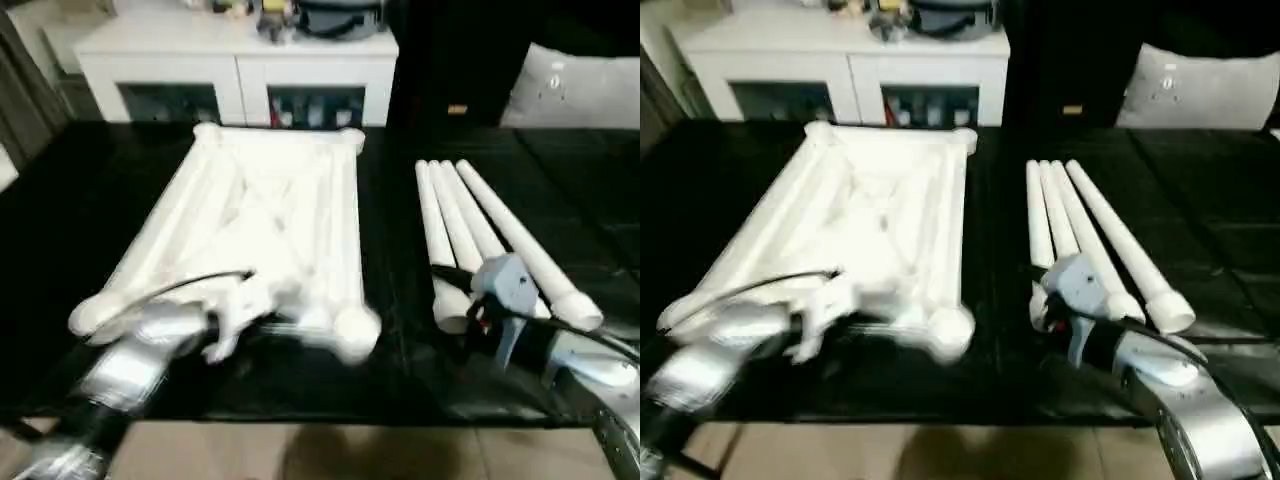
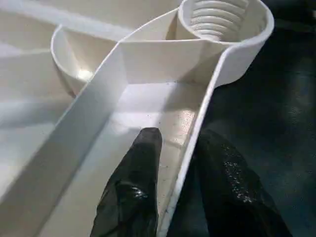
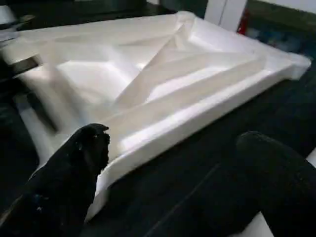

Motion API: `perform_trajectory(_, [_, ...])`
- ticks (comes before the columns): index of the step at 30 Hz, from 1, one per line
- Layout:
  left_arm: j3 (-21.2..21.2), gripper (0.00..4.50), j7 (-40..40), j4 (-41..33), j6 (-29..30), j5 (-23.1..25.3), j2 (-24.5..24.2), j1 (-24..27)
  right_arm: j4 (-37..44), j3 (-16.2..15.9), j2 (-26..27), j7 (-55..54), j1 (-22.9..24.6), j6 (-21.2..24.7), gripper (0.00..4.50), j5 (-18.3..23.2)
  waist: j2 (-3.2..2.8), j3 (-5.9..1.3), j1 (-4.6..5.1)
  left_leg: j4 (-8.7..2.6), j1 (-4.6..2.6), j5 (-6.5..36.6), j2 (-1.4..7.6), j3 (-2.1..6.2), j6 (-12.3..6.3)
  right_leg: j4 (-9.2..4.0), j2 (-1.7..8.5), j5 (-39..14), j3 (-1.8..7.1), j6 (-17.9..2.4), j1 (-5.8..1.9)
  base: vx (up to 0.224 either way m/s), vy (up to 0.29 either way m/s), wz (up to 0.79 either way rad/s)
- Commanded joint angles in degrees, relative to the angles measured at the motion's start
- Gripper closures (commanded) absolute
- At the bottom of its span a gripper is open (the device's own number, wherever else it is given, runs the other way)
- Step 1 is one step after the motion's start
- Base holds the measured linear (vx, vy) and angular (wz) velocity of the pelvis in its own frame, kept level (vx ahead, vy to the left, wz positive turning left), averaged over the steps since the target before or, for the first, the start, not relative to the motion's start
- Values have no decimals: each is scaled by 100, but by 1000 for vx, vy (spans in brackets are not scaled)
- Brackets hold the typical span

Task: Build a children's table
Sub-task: Move table base

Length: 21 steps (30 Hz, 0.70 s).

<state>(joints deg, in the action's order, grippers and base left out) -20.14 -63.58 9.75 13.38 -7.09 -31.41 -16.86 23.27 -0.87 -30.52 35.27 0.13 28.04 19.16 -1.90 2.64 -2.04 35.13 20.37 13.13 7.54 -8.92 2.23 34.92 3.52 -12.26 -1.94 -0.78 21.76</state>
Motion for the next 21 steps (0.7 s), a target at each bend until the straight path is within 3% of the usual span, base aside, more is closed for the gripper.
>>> perform_trajectory(1, [-180,358,-326,-245,0,-106,-44,-244,-29,23,5,-51,-82,-34,0,-50,17,-245,-60,-561,-61,1171,540,176,-210,-464,529,-834,349,-1237,-129,76,-17,12])
perform_trajectory(2, [-194,359,-359,-253,-18,-94,-55,-266,-32,22,7,-51,-88,-34,0,-52,7,-288,-119,-502,-77,780,533,141,-315,-388,514,-233,342,-1375,-144,76,-17,12])
perform_trajectory(4, [-241,359,-427,-496,96,17,-134,-396,-57,19,18,-43,-127,-41,0,-76,-19,-348,-189,-459,-35,150,521,142,-465,-276,513,632,314,-1460,-215,86,-25,6])
perform_trajectory(5, [-242,359,-392,-600,229,99,-164,-477,-54,17,25,-28,-144,-46,0,-74,-30,-396,-240,-371,3,-544,501,145,-687,-157,505,1686,277,-1535,-237,83,-26,2])
perform_trajectory(8, [-225,363,-203,-787,638,243,-227,-535,-8,-5,49,-46,-145,-60,0,-48,-12,-451,-306,-283,56,-1066,474,143,-889,-61,486,2508,255,-1538,-249,23,-7,1])
perform_trajectory(9, [-220,363,-145,-810,718,280,-234,-539,7,-13,60,-55,-141,-62,0,-38,-17,-444,-312,-284,71,-1068,477,153,-908,-58,485,2490,243,-1541,-244,0,0,0])
perform_trajectory(11, [-143,366,131,-778,931,338,-165,-537,96,-61,115,-72,-106,-23,0,-22,-49,-387,-290,-334,85,-542,517,166,-859,-131,507,1637,217,-1546,-239,0,0,0])
perform_trajectory(12, [-138,366,142,-777,940,338,-161,-537,97,-63,118,-73,-106,-22,0,-22,-49,-387,-290,-334,85,-542,517,166,-859,-131,507,1637,217,-1546,-239,0,0,0])
perform_trajectory(13, [-105,370,224,-771,1004,338,-130,-536,105,-75,135,-85,-103,-8,0,-25,-40,-354,-249,-383,77,-109,541,176,-727,-194,513,939,213,-1559,-251,0,0,0])
perform_trajectory(15, [36,377,562,-745,1307,326,17,-590,70,-84,213,-145,-139,23,0,-43,-21,-311,-203,-423,60,262,550,166,-582,-253,521,384,230,-1572,-246,0,0,0])
perform_trajectory(17, [64,378,625,-751,1382,318,47,-608,59,-80,240,-163,-154,34,0,-41,-22,-287,-163,-449,57,549,539,166,-448,-301,525,-97,240,-1529,-264,0,0,0])
perform_trajectory(18, [104,380,702,-761,1426,325,105,-632,34,-96,266,-187,-183,35,0,-60,33,-266,-130,-471,52,701,534,159,-386,-344,518,-386,251,-1466,-264,0,0,0])
perform_trajectory(20, [160,382,765,-783,1467,297,195,-662,1,-141,312,-222,-233,42,0,-91,5,-247,-116,-490,31,843,533,163,-293,-374,523,-783,263,-1382,-253,0,0,0])
perform_trajectory(21, [150,386,735,-875,1453,268,234,-639,-13,-174,344,-233,-254,43,0,-106,48,-256,-91,-493,42,813,532,167,-258,-375,521,-822,261,-1342,-274,0,0,0])
